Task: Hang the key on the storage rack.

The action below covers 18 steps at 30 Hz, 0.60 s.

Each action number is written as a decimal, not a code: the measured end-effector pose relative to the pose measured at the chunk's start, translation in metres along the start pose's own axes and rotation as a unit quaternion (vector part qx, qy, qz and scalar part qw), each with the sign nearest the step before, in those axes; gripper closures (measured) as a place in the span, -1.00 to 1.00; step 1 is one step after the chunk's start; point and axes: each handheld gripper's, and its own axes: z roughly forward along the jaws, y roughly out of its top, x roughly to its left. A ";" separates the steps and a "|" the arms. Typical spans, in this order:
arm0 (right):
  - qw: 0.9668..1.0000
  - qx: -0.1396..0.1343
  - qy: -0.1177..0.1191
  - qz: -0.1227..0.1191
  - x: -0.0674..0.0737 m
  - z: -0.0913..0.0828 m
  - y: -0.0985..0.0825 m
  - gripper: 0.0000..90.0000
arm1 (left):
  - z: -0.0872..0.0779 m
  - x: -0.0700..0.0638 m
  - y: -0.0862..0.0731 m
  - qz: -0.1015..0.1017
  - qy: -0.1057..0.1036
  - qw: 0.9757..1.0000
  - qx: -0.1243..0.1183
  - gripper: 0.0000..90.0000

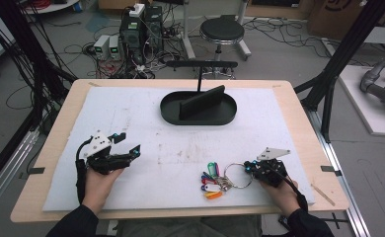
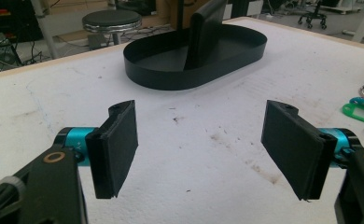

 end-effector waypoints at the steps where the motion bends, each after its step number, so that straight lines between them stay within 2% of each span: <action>1: 1.000 0.000 -0.001 0.003 -0.001 0.000 0.001 0.96 | 0.000 0.000 0.000 0.000 0.000 1.000 0.001 -0.40; 4: 1.000 -0.017 -0.004 0.018 -0.004 -0.001 0.005 0.96 | 0.000 0.000 -0.001 0.002 -0.001 1.000 0.002 -0.40; 7: 0.999 -0.045 -0.008 0.029 -0.008 -0.006 0.009 0.96 | 0.000 0.000 -0.002 0.001 0.001 1.000 0.002 -0.40; 8: 0.997 -0.068 -0.008 0.037 -0.010 -0.012 0.011 0.96 | -0.001 0.001 -0.002 0.001 0.002 1.000 0.003 -0.40; 9: 0.997 -0.068 -0.008 0.037 -0.010 -0.012 0.011 0.96 | -0.001 0.001 -0.002 0.000 0.002 1.000 0.003 -0.40; 10: 0.995 -0.095 -0.005 0.040 -0.011 -0.018 0.012 0.96 | -0.002 0.001 -0.002 0.001 0.004 1.000 0.004 -0.39; 11: 0.995 -0.095 -0.005 0.040 -0.011 -0.018 0.012 0.96 | -0.002 0.001 -0.002 0.001 0.004 1.000 0.004 -0.39; 14: 0.991 -0.120 0.013 0.057 -0.012 -0.022 0.014 0.96 | -0.003 0.000 -0.003 0.003 0.004 1.000 0.004 -0.39; 18: 0.987 -0.143 0.036 0.065 -0.008 -0.025 0.017 0.96 | -0.004 -0.001 -0.003 0.004 0.006 1.000 0.004 -0.39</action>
